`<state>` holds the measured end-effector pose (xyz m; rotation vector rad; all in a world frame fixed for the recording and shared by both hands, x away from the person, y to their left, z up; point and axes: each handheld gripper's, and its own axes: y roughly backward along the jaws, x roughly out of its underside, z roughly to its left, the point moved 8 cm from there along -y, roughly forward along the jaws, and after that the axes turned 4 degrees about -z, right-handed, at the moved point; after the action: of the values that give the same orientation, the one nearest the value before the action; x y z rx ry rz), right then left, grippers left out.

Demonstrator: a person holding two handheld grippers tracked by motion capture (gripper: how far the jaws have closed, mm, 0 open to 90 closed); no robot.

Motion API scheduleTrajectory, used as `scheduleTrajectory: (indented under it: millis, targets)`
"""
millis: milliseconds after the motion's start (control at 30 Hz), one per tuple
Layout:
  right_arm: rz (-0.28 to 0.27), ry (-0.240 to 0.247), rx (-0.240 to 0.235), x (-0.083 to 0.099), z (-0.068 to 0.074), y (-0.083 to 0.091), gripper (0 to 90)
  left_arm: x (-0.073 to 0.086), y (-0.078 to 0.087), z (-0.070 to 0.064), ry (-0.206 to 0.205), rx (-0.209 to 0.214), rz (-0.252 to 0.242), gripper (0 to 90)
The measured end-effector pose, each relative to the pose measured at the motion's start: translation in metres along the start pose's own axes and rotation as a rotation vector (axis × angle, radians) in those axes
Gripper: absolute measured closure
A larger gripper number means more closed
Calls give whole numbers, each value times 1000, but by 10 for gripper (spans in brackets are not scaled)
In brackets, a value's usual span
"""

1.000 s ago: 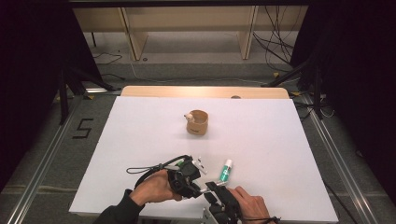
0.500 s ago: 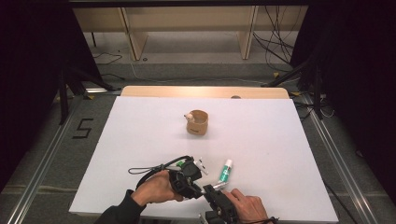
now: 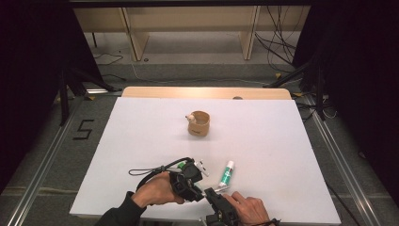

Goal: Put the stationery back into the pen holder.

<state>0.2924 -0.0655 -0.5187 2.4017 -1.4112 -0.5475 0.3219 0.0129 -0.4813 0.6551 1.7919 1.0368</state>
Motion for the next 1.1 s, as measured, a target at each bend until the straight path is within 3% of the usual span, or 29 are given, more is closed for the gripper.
scheduleTrajectory:
  millis: [400,533,733,833,1100]
  targets:
    - [31,-41,9,21,-4,2,798,15,20,10,34,-13,-37,485]
    - [45,-63,18,30,-9,4,798,19,27,14,42,-19,-73,427]
    - [62,-143,26,43,-16,5,798,27,38,22,67,-48,-151,339]
    - [63,-207,27,48,-21,5,798,29,43,27,81,-64,-210,309]
    - [5,-499,-10,61,-38,6,798,35,47,39,94,-104,-375,281]
